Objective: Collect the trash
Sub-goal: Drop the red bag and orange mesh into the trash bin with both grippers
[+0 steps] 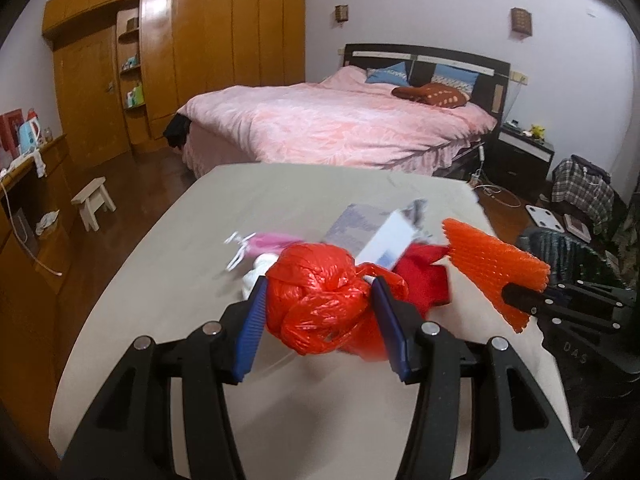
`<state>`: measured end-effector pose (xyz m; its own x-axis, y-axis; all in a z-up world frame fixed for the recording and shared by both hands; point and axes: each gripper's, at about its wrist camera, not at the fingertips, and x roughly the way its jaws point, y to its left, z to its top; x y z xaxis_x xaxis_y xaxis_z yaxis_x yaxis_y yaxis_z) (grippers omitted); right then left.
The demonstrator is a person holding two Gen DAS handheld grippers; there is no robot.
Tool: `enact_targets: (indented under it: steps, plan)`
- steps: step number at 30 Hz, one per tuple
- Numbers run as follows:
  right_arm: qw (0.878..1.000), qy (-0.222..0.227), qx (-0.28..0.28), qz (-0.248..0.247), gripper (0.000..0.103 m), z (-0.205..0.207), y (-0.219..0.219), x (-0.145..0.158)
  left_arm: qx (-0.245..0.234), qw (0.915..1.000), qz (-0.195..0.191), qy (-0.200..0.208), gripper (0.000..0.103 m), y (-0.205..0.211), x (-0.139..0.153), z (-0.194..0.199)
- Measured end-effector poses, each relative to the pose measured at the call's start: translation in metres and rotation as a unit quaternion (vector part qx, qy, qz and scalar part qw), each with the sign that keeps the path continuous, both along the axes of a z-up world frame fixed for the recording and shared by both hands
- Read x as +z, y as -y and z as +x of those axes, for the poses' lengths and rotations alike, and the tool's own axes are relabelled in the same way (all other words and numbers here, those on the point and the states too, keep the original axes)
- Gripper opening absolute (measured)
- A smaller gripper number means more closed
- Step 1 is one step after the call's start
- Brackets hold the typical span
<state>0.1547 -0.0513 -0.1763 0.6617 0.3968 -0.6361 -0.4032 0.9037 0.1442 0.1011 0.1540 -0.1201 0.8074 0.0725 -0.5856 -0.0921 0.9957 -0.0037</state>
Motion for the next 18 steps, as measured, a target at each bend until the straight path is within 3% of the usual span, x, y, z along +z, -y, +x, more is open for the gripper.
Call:
enact_targets:
  steps: [9, 18]
  plan:
    - [0.999, 0.027, -0.022, 0.026, 0.012, -0.017, 0.035, 0.034, -0.036, 0.9992, -0.002, 0.019, 0.051, 0.038, 0.02, -0.004]
    - [0.996, 0.043, -0.072, 0.027, 0.012, -0.03, 0.092, 0.047, -0.092, 0.9952, -0.008, 0.032, 0.051, 0.093, 0.029, 0.002]
